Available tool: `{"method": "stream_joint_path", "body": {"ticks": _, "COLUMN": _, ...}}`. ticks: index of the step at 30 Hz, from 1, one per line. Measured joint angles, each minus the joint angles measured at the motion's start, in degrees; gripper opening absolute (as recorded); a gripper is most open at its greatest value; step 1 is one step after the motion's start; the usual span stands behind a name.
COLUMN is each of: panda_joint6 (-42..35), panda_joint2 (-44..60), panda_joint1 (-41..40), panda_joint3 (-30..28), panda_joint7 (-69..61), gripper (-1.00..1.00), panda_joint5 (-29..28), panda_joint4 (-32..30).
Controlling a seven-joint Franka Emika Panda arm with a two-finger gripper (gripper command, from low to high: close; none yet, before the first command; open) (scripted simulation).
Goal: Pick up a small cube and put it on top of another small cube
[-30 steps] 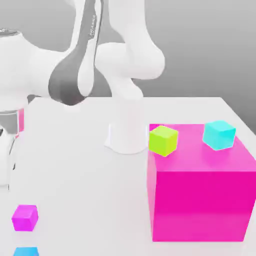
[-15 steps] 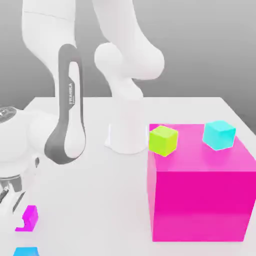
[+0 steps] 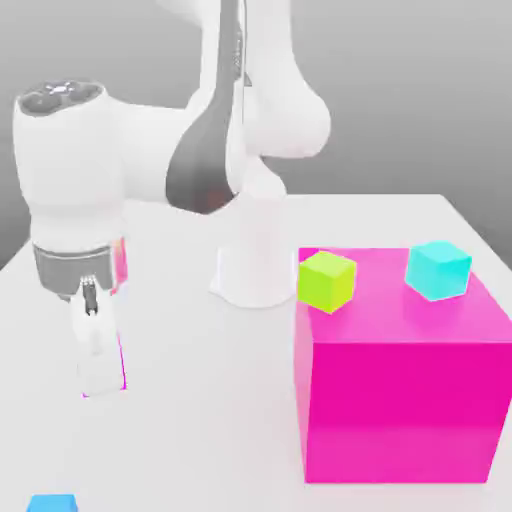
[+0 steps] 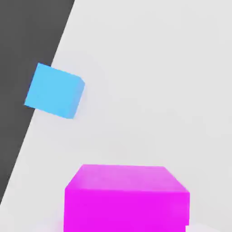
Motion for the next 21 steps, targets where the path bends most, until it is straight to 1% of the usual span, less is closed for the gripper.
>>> {"method": "stream_joint_path", "body": {"ticks": 5, "panda_joint6": -9.2, "panda_joint2": -10.2, "panda_joint1": 5.8, "panda_joint3": 3.1, "panda_joint7": -8.4, "gripper": -1.00, "panda_joint5": 2.6, "panda_joint4": -0.9}}
{"method": "stream_joint_path", "body": {"ticks": 12, "panda_joint6": -21.9, "panda_joint2": -24.6, "panda_joint1": 16.8, "panda_joint3": 6.3, "panda_joint7": -21.1, "gripper": -1.00, "panda_joint5": 7.9, "panda_joint4": -2.2}}
{"method": "stream_joint_path", "body": {"ticks": 14, "panda_joint6": -21.1, "panda_joint2": -25.6, "panda_joint1": 18.4, "panda_joint3": 6.9, "panda_joint7": -22.9, "gripper": -1.00, "panda_joint5": 8.7, "panda_joint4": -4.0}}
{"method": "stream_joint_path", "body": {"ticks": 16, "panda_joint6": -17.1, "panda_joint2": -24.4, "panda_joint1": 18.7, "panda_joint3": 7.5, "panda_joint7": -23.4, "gripper": -1.00, "panda_joint5": 9.2, "panda_joint4": -6.7}}
{"method": "stream_joint_path", "body": {"ticks": 17, "panda_joint6": -14.8, "panda_joint2": -23.5, "panda_joint1": 18.8, "panda_joint3": 7.7, "panda_joint7": -23.5, "gripper": 1.00, "panda_joint5": 9.3, "panda_joint4": -8.2}}
{"method": "stream_joint_path", "body": {"ticks": 21, "panda_joint6": -14.8, "panda_joint2": -23.5, "panda_joint1": 18.8, "panda_joint3": 7.7, "panda_joint7": -23.5, "gripper": 1.00, "panda_joint5": 9.3, "panda_joint4": -8.2}}
